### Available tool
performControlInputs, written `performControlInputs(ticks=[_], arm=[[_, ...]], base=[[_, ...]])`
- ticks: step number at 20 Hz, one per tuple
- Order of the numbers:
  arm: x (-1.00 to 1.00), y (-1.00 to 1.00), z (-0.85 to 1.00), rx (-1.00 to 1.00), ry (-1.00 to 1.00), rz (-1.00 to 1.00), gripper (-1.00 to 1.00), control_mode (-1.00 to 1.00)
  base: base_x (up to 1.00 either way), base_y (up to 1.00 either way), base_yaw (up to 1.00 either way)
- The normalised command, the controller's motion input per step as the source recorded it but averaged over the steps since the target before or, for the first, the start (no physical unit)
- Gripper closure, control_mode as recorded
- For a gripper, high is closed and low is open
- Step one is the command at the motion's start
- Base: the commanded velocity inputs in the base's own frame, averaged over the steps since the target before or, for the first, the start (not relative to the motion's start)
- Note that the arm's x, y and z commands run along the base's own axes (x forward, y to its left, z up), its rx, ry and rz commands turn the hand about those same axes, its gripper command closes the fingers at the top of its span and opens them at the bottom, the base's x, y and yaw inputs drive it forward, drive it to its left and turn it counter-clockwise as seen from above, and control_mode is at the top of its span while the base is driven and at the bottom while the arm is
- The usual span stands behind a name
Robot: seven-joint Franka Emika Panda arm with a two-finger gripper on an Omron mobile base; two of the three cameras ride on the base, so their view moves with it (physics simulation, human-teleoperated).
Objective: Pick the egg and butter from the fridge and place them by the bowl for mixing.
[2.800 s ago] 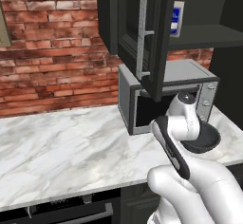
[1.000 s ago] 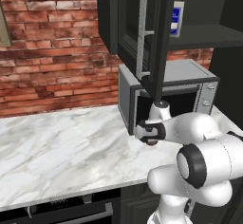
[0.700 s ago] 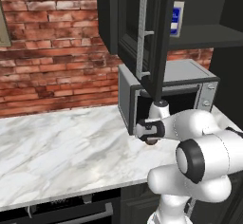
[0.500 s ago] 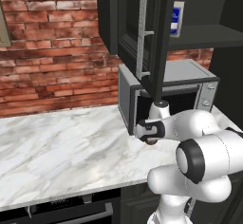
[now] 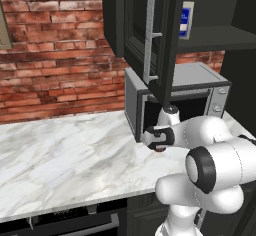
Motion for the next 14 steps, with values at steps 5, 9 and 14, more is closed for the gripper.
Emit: performControlInputs(ticks=[5, 9, 14], arm=[[-0.01, 0.00, 0.33, 0.00, 0.00, -0.01, -1.00, -1.00], [-0.15, -0.06, 0.47, 0.00, 0.00, -0.10, -1.00, -1.00], [-0.30, -0.22, 0.38, 0.01, 0.00, -0.12, -1.00, -1.00]], base=[[0.00, 0.00, 0.00], [0.00, 0.00, 0.00], [0.00, 0.00, 0.00]])
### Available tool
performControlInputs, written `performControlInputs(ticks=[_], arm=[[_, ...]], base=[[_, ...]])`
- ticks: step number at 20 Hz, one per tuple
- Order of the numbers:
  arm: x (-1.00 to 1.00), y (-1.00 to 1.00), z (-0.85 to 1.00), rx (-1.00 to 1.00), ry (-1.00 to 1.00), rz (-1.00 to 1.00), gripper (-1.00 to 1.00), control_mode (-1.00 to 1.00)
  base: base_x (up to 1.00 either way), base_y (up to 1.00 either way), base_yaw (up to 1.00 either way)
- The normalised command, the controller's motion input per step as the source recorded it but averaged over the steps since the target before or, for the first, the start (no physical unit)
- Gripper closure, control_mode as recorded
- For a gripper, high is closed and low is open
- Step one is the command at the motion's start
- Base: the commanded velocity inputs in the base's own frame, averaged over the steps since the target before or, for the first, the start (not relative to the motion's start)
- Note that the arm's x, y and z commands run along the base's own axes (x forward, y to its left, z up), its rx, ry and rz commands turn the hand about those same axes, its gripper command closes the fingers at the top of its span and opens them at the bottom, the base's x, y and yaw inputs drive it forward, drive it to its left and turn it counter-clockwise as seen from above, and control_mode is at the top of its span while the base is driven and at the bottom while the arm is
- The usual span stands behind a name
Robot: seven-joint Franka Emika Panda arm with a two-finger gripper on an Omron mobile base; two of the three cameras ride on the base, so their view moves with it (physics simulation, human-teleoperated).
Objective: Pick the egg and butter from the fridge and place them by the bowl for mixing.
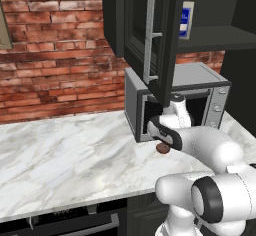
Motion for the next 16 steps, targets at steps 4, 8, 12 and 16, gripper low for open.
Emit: performControlInputs(ticks=[4, 8, 12, 16], arm=[[-0.40, -0.33, 0.34, 0.06, 0.00, -0.09, -1.00, -1.00], [-0.45, -0.40, 0.38, 0.11, 0.00, -0.06, -1.00, -1.00], [-0.54, -0.33, 0.37, 0.12, -0.08, 0.00, -1.00, -1.00], [-0.57, -0.18, 0.39, 0.03, -0.14, 0.03, -1.00, -1.00]], base=[[0.00, 0.00, 0.00], [0.00, 0.00, 0.00], [0.00, 0.00, 0.00], [0.00, 0.00, 0.00]])
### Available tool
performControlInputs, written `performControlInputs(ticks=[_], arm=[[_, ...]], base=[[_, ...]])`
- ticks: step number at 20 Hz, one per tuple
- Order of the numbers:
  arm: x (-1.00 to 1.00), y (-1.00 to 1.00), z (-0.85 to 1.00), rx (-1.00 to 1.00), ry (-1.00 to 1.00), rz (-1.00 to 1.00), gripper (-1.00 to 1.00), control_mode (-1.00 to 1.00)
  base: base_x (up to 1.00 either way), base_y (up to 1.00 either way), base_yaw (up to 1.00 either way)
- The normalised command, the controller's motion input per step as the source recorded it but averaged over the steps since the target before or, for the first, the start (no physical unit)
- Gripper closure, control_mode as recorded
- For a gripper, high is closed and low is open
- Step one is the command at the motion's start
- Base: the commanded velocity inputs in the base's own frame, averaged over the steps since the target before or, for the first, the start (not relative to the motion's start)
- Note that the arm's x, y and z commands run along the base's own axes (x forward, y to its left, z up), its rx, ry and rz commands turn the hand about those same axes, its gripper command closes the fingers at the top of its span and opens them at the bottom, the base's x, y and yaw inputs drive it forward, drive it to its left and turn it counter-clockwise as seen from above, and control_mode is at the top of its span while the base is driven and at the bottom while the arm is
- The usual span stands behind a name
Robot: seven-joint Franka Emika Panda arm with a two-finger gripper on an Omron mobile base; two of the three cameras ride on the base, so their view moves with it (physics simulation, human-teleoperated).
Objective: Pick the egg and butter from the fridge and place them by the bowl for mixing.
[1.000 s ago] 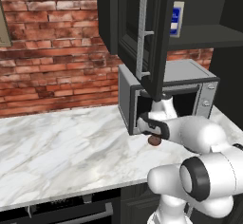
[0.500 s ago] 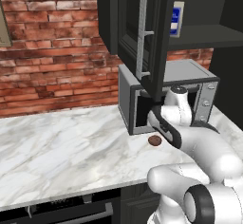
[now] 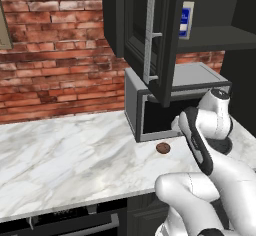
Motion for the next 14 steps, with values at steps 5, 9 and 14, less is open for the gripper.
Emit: performControlInputs(ticks=[5, 9, 14], arm=[[-0.56, -0.07, 0.44, -0.03, -0.17, 0.09, -1.00, -1.00], [-0.54, -0.05, 0.41, -0.10, -0.09, 0.11, -1.00, -1.00], [-0.49, -0.02, 0.37, -0.13, 0.00, 0.02, -1.00, -1.00]], base=[[0.00, 0.00, 0.00], [0.00, 0.00, 0.00], [0.00, 0.00, 0.00]])
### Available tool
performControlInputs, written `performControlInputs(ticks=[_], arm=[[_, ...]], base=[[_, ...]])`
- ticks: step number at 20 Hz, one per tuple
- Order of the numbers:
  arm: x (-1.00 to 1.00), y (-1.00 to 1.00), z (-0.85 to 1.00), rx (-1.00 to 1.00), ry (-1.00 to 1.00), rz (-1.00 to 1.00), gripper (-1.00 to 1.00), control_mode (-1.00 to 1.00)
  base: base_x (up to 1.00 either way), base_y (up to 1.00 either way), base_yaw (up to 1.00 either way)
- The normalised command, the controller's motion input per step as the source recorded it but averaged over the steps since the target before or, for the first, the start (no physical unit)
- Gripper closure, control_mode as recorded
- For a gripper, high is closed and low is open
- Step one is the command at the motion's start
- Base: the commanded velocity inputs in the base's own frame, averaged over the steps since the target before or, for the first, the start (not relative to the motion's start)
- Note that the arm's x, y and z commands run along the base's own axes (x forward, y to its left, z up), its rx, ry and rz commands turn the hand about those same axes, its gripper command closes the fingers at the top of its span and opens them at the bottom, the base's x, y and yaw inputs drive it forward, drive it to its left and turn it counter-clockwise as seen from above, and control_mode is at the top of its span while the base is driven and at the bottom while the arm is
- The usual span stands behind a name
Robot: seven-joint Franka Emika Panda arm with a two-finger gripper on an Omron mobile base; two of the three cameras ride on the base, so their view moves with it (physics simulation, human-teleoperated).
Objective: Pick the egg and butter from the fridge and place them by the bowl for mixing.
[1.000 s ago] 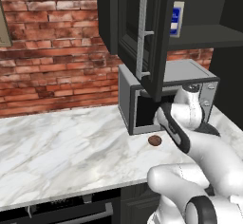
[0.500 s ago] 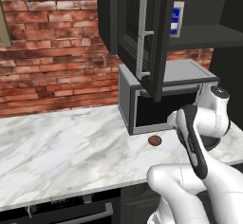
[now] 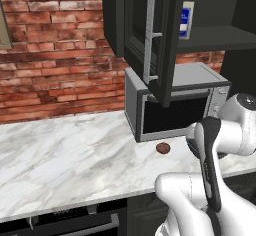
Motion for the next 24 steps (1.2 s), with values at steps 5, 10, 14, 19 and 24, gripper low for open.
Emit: performControlInputs(ticks=[5, 10, 14, 19, 24], arm=[[-0.29, 0.00, 0.37, -0.07, 0.00, 0.00, -1.00, -1.00], [-0.34, 0.01, 0.28, -0.01, 0.00, 0.00, -1.00, -1.00], [-0.30, 0.05, 0.03, 0.00, 0.00, 0.00, -1.00, -1.00], [-0.02, 0.00, 0.00, 0.00, 0.00, 0.00, -1.00, -1.00], [0.00, 0.00, 0.00, 0.00, 0.00, 0.00, -1.00, -1.00]], base=[[0.00, 0.00, 0.00], [0.00, 0.00, 0.00], [0.00, 0.00, 0.00], [0.00, 0.00, 0.00], [0.00, 0.00, 0.00]])
